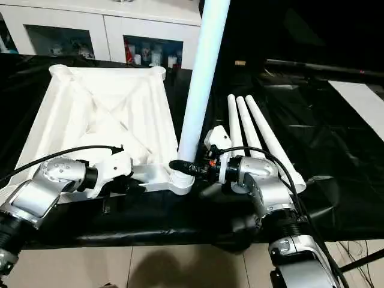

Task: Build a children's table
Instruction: Insert table leg to table base

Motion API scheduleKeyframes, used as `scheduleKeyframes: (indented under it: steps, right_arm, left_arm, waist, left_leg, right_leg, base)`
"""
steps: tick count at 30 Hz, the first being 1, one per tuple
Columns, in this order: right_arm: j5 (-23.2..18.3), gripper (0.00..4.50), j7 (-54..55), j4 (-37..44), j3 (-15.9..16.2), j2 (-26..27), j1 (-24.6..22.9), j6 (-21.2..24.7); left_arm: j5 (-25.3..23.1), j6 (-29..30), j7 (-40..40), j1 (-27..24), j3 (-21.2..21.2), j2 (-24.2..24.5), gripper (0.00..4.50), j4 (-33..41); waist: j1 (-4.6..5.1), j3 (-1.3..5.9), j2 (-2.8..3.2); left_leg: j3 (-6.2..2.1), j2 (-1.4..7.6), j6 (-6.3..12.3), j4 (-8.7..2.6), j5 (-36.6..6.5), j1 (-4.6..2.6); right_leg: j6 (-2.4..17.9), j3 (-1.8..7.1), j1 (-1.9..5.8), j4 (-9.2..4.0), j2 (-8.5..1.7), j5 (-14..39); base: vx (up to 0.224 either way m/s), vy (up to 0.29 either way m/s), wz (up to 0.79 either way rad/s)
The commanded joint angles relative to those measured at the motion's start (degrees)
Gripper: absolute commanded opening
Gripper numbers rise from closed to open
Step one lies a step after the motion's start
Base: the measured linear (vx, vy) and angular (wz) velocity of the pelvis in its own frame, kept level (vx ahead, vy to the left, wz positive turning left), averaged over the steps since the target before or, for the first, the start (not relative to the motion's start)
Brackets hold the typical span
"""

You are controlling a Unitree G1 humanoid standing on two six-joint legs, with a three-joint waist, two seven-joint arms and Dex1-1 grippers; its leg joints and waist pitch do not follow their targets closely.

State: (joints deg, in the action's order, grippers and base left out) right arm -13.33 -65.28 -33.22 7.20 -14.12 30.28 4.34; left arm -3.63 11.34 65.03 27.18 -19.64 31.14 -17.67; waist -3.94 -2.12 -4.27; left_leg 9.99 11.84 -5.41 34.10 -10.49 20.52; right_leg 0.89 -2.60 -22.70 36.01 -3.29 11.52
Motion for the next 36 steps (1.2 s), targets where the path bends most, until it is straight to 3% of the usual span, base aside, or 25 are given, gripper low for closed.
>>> scheduleKeyframes:
  steps: [1, 6, 7, 12, 18, 19, 23, 25, 30, 33, 36]
  right_arm:
    - [3.8, 1.84, -5.4, -6.5, 7.4, 0.6, -4.0, 4.5]
    - [4.9, 1.84, -7.2, -9.2, 8.0, 0.8, -2.9, 2.5]
    - [4.9, 1.84, -7.8, -9.5, 8.0, 0.9, -2.8, 2.2]
    - [5.1, 1.84, -9.9, -10.5, 8.5, 0.9, -2.6, 0.2]
    - [6.2, 1.84, -12.5, -11.9, 9.6, 0.9, -2.5, -1.6]
    - [6.3, 1.84, -12.7, -12.2, 9.6, 0.9, -2.6, -2.2]
    - [6.6, 1.84, -13.2, -12.5, 9.2, 0.8, -3.1, -3.6]
    - [6.9, 1.84, -13.9, -12.7, 9.5, 0.4, -3.6, -4.6]
    - [7.3, 1.84, -14.0, -14.0, 9.7, 0.6, -3.4, -6.2]
    - [7.4, 1.84, -12.2, -15.6, 9.1, 1.6, -2.6, -6.5]
    - [7.4, 1.84, -10.7, -16.6, 8.6, 2.4, -2.3, -6.6]
  left_arm:
    - [-0.2, -0.8, -0.8, 1.0, 0.5, 0.0, 0.0, 1.8]
    - [1.0, -3.0, 2.2, 1.5, -0.1, 0.3, 0.0, 1.5]
    - [1.4, -3.5, 3.0, 1.5, -0.2, 0.4, 0.0, 1.5]
    - [2.6, -5.3, 6.1, 1.9, -0.5, 1.0, 0.0, 0.6]
    - [3.6, -8.0, 10.6, 3.4, -0.4, 2.3, 0.0, -2.4]
    - [3.9, -8.2, 11.2, 3.7, -0.1, 2.4, 0.0, -2.9]
    - [4.7, -9.9, 13.6, 4.6, 0.3, 3.0, 0.0, -4.8]
    - [5.1, -10.9, 15.4, 4.8, 0.2, 3.5, 0.0, -5.7]
    - [5.1, -12.4, 16.7, 5.4, 0.2, 3.7, 0.0, -7.2]
    - [4.4, -13.2, 16.7, 5.8, 0.2, 3.7, 0.0, -8.6]
    - [4.1, -13.4, 16.3, 5.9, 0.2, 3.7, 0.0, -9.2]
  waist:
    - [0.01, 2.25, 1.19]
    - [0.06, 2.34, 1.08]
    - [0.08, 2.33, 0.89]
    - [0.09, 2.51, 1.04]
    - [0.21, 2.04, 1.43]
    - [0.15, 2.09, 1.74]
    - [0.19, 2.29, 1.73]
    - [0.09, 2.41, 2.35]
    - [-0.11, 2.61, 2.34]
    - [-0.22, 2.45, 2.41]
    - [-0.19, 2.02, 2.49]
  left_leg:
    - [-0.54, 1.71, 0.04, -4.91, -17.0, -0.64]
    - [-0.66, 1.75, -0.16, -5.02, -17.5, -0.73]
    - [-0.62, 1.74, 0.05, -5.05, -17.1, -0.66]
    - [-0.52, 1.7, 0.65, -5.08, -15.1, -0.67]
    - [-0.81, 1.92, -0.67, -5.6, -21.8, -1.37]
    - [-0.92, 1.95, -0.89, -5.65, -22.3, -1.5]
    - [-0.91, 1.95, -0.94, -5.84, -21.7, -1.55]
    - [-0.88, 1.98, -0.98, -5.85, -21.0, -1.56]
    - [-0.54, 1.95, -0.34, -5.72, -18.0, -1.4]
    - [-0.59, 1.97, -0.72, -5.85, -19.9, -1.49]
    - [-0.93, 2.04, -1.44, -6.13, -24.2, -1.96]
  right_leg:
    - [10.7, 2.57, 1.9, -4.92, -4.32, 15.2]
    - [10.7, 2.56, 1.83, -4.95, -4.31, 15.2]
    - [10.8, 2.55, 1.87, -4.94, -4.31, 14.4]
    - [12.1, 2.47, 2.11, -4.54, -4.18, 9.5]
    - [11.1, 2.48, 1.74, -5.45, -4.43, 18.2]
    - [11.0, 2.55, 1.72, -5.53, -4.55, 19.1]
    - [11.5, 2.52, 1.96, -5.4, -4.4, 16.5]
    - [12.2, 2.51, 2.04, -5.17, -4.37, 14.1]
    - [14.0, 2.36, 2.45, -4.7, -4.19, 8.3]
    - [13.7, 2.34, 2.38, -4.91, -4.31, 11.5]
    - [11.9, 2.46, 1.94, -5.71, -4.56, 19.8]
  base:
    - [0.0, 0.0, 0.0]
    - [0.0, 0.0, 0.0]
    - [0.0, 0.0, 0.0]
    - [0.0, 0.0, 0.0]
    - [0.0, 0.0, 0.0]
    - [0.0, 0.0, 0.0]
    - [0.0, 0.0, 0.0]
    - [0.0, 0.0, 0.0]
    - [0.0, 0.0, 0.0]
    - [0.0, 0.0, 0.0]
    - [0.0, 0.0, 0.0]
